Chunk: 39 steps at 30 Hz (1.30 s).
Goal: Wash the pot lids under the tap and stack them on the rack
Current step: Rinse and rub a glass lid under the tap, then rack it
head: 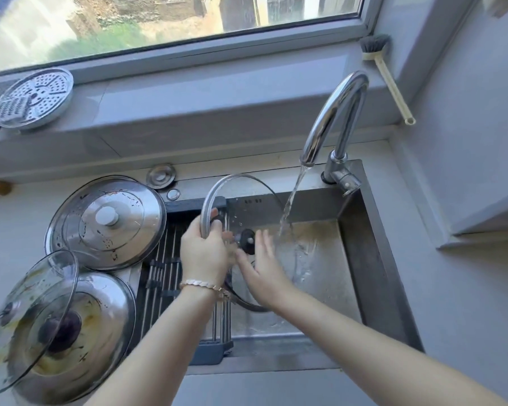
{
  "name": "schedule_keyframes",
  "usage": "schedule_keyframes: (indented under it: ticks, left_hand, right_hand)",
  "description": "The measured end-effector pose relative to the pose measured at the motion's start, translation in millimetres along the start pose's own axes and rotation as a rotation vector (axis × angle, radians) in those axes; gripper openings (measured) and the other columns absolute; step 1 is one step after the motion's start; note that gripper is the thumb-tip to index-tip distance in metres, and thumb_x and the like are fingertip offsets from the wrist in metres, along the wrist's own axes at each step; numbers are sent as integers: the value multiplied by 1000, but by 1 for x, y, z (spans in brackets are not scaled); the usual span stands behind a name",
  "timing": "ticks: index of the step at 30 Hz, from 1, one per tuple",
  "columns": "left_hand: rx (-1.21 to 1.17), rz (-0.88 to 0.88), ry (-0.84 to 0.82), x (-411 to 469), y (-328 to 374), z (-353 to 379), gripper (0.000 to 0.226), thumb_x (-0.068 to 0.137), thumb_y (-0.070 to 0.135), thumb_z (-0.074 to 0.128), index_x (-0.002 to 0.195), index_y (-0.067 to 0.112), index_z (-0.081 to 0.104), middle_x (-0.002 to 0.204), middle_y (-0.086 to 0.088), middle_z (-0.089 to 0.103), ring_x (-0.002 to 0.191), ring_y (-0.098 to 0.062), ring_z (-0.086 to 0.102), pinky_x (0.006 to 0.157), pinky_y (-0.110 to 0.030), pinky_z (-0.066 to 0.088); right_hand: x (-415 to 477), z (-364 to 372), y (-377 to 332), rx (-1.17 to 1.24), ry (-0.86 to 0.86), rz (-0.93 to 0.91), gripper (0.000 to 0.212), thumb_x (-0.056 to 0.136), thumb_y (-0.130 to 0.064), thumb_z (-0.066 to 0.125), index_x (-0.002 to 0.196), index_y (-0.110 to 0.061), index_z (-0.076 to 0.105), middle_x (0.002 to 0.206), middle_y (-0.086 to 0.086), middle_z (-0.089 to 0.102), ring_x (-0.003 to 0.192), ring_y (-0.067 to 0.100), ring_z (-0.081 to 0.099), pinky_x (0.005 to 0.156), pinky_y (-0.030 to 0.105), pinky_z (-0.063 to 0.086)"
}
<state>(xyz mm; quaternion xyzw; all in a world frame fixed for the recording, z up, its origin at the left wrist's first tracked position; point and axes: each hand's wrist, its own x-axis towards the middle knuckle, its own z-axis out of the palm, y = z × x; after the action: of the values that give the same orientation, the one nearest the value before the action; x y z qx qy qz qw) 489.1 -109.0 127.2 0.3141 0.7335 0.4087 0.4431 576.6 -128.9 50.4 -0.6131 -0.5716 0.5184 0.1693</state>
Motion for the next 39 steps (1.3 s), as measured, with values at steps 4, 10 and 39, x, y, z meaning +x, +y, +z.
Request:
schedule_keyframes:
  ticks: [4,10,39]
  left_hand:
    - [-133,-121,-47,-18,-11,13,19,97,14,44,108,24,54,85,-15,65,74,-33,67,52,-35,56]
    - [-267,-144,85,-11,-12,15,16,96,14,46,100,25,58,96,-20,67,85,-34,69,49,-32,58]
    - [-254,-137,-54,15,-37,9,16,93,33,51,88,19,56,80,-20,66,45,-21,65,37,-25,52]
  right_hand:
    - [38,-20,-1,4,395,261,69,97,-46,29,150,-8,3,158,10,-7,145,23,-6,117,38,1]
    - [16,-14,13,-273,102,-48,68,98,-49,22,150,-16,-5,157,1,-17,143,13,-18,115,33,-11]
    - [11,-80,84,105,519,171,38,94,-25,48,128,-9,50,135,12,48,127,26,42,108,39,32]
